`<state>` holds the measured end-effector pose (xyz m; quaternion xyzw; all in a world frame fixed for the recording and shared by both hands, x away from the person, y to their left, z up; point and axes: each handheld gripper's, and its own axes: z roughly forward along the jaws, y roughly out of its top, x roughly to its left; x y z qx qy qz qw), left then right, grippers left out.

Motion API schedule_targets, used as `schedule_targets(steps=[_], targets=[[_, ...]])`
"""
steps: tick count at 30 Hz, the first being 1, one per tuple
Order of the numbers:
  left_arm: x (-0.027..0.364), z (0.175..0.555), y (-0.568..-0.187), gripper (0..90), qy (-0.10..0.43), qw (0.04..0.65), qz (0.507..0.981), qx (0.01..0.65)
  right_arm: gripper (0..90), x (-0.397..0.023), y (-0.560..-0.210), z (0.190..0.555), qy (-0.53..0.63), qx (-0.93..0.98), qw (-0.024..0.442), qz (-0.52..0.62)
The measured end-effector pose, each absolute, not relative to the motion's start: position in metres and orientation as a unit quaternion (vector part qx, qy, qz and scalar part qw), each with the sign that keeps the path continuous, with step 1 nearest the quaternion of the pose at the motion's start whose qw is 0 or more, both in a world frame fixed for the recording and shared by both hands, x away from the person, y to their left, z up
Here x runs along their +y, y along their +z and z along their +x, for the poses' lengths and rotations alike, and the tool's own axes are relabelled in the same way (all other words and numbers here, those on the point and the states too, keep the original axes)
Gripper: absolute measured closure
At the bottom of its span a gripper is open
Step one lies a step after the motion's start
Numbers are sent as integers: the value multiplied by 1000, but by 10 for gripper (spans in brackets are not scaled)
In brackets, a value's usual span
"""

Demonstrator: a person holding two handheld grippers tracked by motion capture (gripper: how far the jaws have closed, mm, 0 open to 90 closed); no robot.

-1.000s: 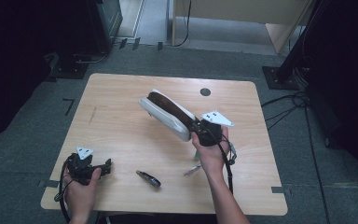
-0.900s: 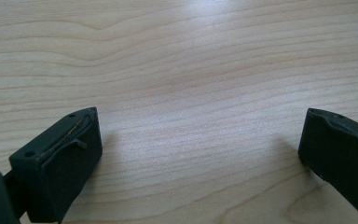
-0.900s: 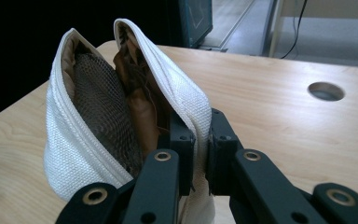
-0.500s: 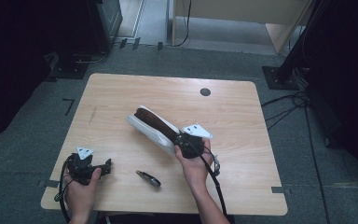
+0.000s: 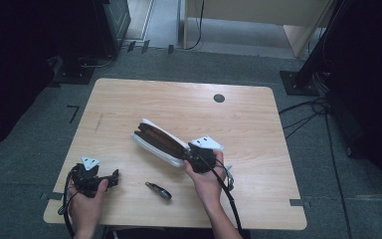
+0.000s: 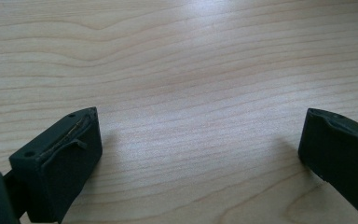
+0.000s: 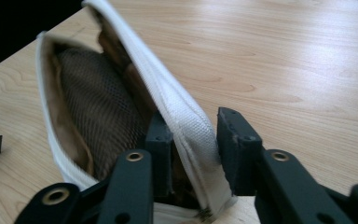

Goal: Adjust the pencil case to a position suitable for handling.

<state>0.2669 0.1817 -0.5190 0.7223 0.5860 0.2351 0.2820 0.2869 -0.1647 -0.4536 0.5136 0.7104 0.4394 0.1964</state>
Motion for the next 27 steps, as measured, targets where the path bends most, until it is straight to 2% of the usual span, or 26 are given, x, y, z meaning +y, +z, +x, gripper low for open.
schedule_targets(steps=[3, 6, 8, 13, 22, 27], targets=[[182, 267, -519, 0, 236, 282, 723, 586, 650, -167, -453, 286, 439, 711, 196, 513], [182, 267, -519, 0, 235, 282, 722, 586, 751, -169, -452, 286, 433, 716, 196, 512], [182, 267, -519, 0, 236, 282, 723, 586, 796, -171, -453, 287, 431, 720, 171, 516], [182, 267, -519, 0, 235, 282, 722, 586, 790, -169, -456, 283, 427, 725, 155, 518], [182, 267, -519, 0, 235, 282, 722, 586, 708, -171, -456, 276, 431, 720, 169, 517], [182, 267, -519, 0, 235, 282, 722, 586, 786, -175, -455, 273, 430, 719, 182, 514]])
